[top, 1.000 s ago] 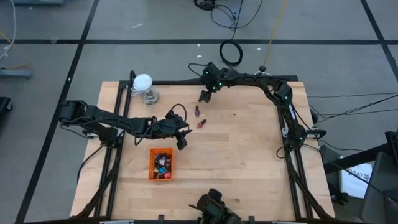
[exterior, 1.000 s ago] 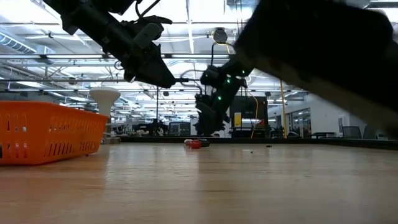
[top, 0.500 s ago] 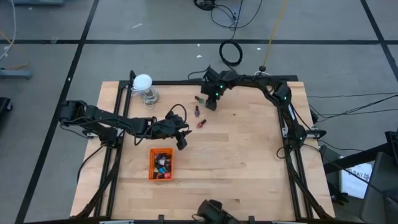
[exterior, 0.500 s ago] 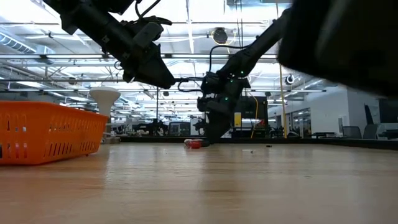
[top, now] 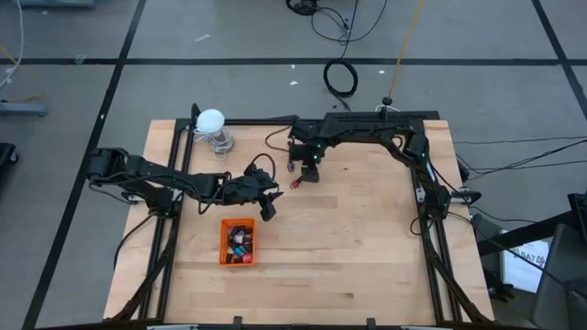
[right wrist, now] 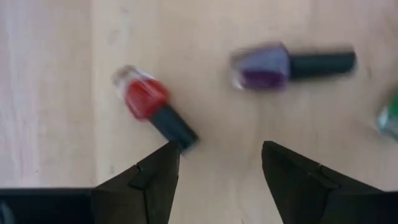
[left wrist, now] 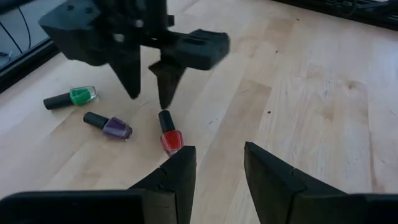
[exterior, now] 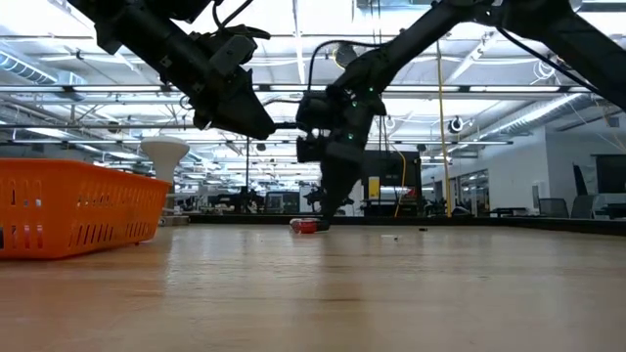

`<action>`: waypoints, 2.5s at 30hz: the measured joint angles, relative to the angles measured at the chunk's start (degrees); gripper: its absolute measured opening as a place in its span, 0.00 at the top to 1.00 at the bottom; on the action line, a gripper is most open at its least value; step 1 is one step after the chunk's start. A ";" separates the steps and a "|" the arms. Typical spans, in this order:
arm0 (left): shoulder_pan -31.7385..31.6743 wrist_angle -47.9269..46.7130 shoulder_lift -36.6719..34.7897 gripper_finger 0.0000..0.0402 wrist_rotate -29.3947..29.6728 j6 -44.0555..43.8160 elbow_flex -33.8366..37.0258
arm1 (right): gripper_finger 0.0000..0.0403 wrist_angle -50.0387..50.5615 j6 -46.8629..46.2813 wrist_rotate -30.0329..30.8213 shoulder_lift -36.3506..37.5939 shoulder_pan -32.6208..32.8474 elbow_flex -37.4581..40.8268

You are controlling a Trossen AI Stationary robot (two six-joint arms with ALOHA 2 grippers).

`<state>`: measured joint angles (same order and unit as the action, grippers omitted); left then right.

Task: Pick & Place Nail Polish
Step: Put the red nail color bottle into the orange bin

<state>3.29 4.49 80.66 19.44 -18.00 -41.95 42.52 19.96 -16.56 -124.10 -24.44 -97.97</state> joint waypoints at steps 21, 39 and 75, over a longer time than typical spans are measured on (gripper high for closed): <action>0.00 0.00 0.00 0.67 -0.07 -0.50 0.00 | 0.53 -9.34 8.72 10.56 0.63 8.70 8.14; 0.00 0.04 0.00 0.67 -0.07 -4.05 0.00 | 0.88 -3.99 4.80 12.86 3.29 11.20 9.69; -1.45 14.06 0.33 0.67 -2.29 -17.82 -0.02 | 0.88 -34.92 1.27 34.48 26.26 28.86 27.76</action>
<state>1.84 18.55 80.99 17.16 -35.82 -41.98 7.60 21.22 17.92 -97.84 4.41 -70.22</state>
